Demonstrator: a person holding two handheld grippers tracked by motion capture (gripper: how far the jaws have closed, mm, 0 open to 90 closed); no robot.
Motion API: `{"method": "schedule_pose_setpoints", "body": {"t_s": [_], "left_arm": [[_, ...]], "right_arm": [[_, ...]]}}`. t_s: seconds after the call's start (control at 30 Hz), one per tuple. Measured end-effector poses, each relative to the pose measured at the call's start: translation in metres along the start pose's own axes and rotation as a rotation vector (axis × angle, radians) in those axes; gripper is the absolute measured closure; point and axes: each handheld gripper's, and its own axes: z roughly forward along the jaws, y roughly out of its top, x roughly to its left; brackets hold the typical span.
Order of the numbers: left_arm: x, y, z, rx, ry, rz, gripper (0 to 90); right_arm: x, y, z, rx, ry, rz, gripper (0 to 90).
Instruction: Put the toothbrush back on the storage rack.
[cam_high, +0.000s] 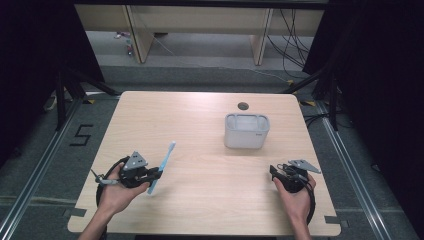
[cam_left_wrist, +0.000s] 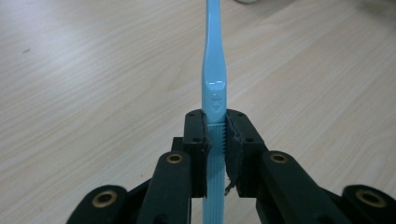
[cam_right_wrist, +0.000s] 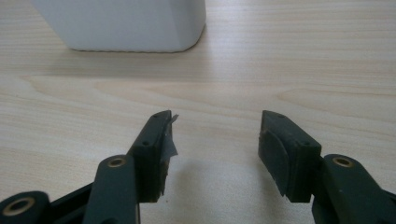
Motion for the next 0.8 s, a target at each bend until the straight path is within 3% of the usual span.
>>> {"method": "schedule_pose_setpoints", "body": {"t_s": [0.03,0.13,0.17,0.23,0.27,0.3,0.33,0.37,0.4,0.47,0.5,0.57,0.67,0.7,0.73,0.77,0.8], "left_arm": [[-0.001,-0.001,0.001,-0.037,0.001,-0.003,78.7],[-0.001,-0.001,0.001,-0.067,-0.008,0.001,78.7],[-0.002,-0.002,0.001,-0.074,-0.005,-0.001,78.7],[-0.001,-0.002,0.002,-0.091,-0.014,0.007,78.7],[-0.002,-0.003,0.002,-0.116,-0.011,-0.002,78.7],[-0.002,-0.004,0.002,-0.120,-0.010,-0.001,78.7],[-0.002,-0.004,0.001,-0.132,-0.005,-0.002,78.7],[-0.002,-0.004,0.002,-0.155,-0.010,-0.005,78.7],[-0.001,-0.004,0.001,-0.157,-0.007,0.000,78.7],[-0.001,-0.005,0.001,-0.194,-0.009,-0.008,78.6],[-0.001,-0.005,0.002,-0.200,-0.011,-0.014,78.6],[-0.001,-0.006,0.003,-0.228,-0.010,-0.012,78.7],[-0.003,-0.006,0.005,-0.270,-0.009,-0.014,78.7],[-0.003,-0.006,0.006,-0.294,-0.014,-0.013,78.7],[-0.003,-0.006,0.006,-0.306,-0.020,-0.008,78.7],[-0.003,-0.006,0.006,-0.308,-0.018,-0.006,78.7],[-0.004,-0.006,0.006,-0.321,-0.021,-0.002,78.7]], "right_arm": [[-0.003,0.001,-0.001,0.002,-0.001,-0.040,45.7],[-0.003,0.001,-0.001,0.001,0.003,-0.033,46.4],[-0.001,0.000,0.000,-0.003,0.019,0.007,46.9],[-0.004,0.001,-0.001,-0.004,0.017,-0.020,47.1],[-0.003,0.000,-0.001,0.001,0.030,0.010,47.1],[-0.007,0.001,0.000,-0.017,0.036,-0.026,47.1],[-0.005,0.000,-0.002,-0.012,0.025,0.011,47.0],[-0.005,0.000,-0.002,-0.012,0.025,0.011,47.0],[-0.007,0.000,-0.002,-0.031,0.036,-0.021,46.9],[-0.007,0.000,-0.004,-0.055,0.019,-0.030,47.5],[-0.004,0.000,-0.004,-0.076,0.023,-0.009,47.5],[-0.006,0.003,-0.006,-0.073,0.031,-0.050,47.5],[-0.002,0.003,-0.008,-0.085,0.036,-0.038,47.6],[-0.003,0.004,-0.009,-0.084,0.030,-0.060,47.6],[0.002,0.003,-0.010,-0.081,0.041,-0.007,47.8],[0.002,0.004,-0.010,-0.086,0.057,-0.042,49.1],[0.003,0.004,-0.011,-0.101,0.066,-0.048,51.3]]}}
